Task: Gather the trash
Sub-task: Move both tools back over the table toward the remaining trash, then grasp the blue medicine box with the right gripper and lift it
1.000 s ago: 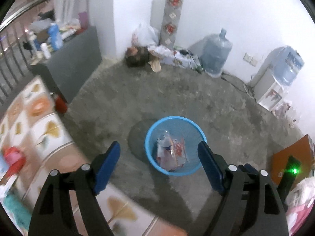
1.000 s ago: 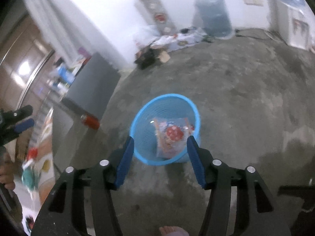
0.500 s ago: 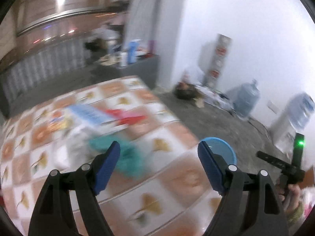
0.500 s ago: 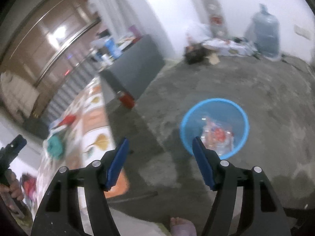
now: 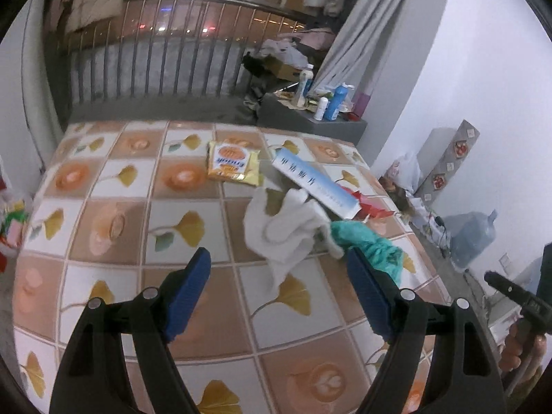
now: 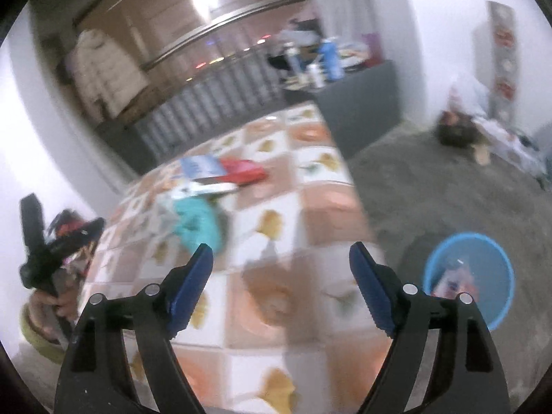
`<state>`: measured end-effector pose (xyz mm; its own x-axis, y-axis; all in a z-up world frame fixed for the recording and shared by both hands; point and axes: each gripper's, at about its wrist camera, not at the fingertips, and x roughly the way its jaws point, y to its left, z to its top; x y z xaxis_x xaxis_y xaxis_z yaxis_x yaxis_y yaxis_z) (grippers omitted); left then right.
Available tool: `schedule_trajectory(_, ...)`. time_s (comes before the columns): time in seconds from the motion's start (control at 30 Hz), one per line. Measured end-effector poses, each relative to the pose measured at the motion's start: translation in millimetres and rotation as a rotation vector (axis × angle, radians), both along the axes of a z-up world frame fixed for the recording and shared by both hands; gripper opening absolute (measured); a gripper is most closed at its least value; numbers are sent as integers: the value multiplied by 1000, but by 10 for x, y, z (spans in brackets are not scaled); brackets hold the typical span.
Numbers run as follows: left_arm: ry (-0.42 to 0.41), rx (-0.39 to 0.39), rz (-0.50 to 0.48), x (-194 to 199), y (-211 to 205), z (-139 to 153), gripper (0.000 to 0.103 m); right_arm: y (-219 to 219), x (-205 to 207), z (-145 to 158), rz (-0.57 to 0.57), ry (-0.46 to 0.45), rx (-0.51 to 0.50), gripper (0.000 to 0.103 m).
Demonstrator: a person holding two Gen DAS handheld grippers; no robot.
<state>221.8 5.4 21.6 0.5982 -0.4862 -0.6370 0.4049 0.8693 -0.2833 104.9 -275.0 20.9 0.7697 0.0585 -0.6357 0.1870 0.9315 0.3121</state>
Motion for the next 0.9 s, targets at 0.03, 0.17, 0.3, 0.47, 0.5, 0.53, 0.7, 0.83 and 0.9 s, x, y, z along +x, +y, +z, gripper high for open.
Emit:
schedule_trajectory(0.03, 8, -3, 3, 23, 14, -37, 79, 68, 109, 25, 31, 5, -6, 77)
schedule_trajectory(0.17, 20, -17, 10, 114, 32, -99, 79, 317, 546, 189, 145, 25, -42, 77)
schedule_trajectory(0.3, 3, -76, 14, 227, 70, -72, 79, 498, 920, 295, 223, 51, -44, 77)
schedule_trajectory(0.47, 68, -128, 53, 610, 97, -60, 79, 702, 1495, 248, 285, 126, -82, 77)
schedule_trajectory(0.5, 73, -137, 69, 706, 103, -55, 79, 755, 1629, 227, 289, 142, -104, 77)
schedule_trajectory(0.53, 74, -148, 108, 829, 120, -55, 79, 776, 1682, 221, 292, 150, -118, 77)
schedule_trajectory(0.7, 138, -79, 149, 1477, -64, -197, 82, 939, 2122, 94, 348, 212, -198, 78)
schedule_trajectory(0.83, 141, 56, 109, 1803, -401, -352, 82, 955, 2444, -86, 357, 280, -172, 78)
schedule_trajectory(0.9, 124, 105, 86, 1902, -556, -399, 82, 976, 2535, -160, 359, 304, -175, 76)
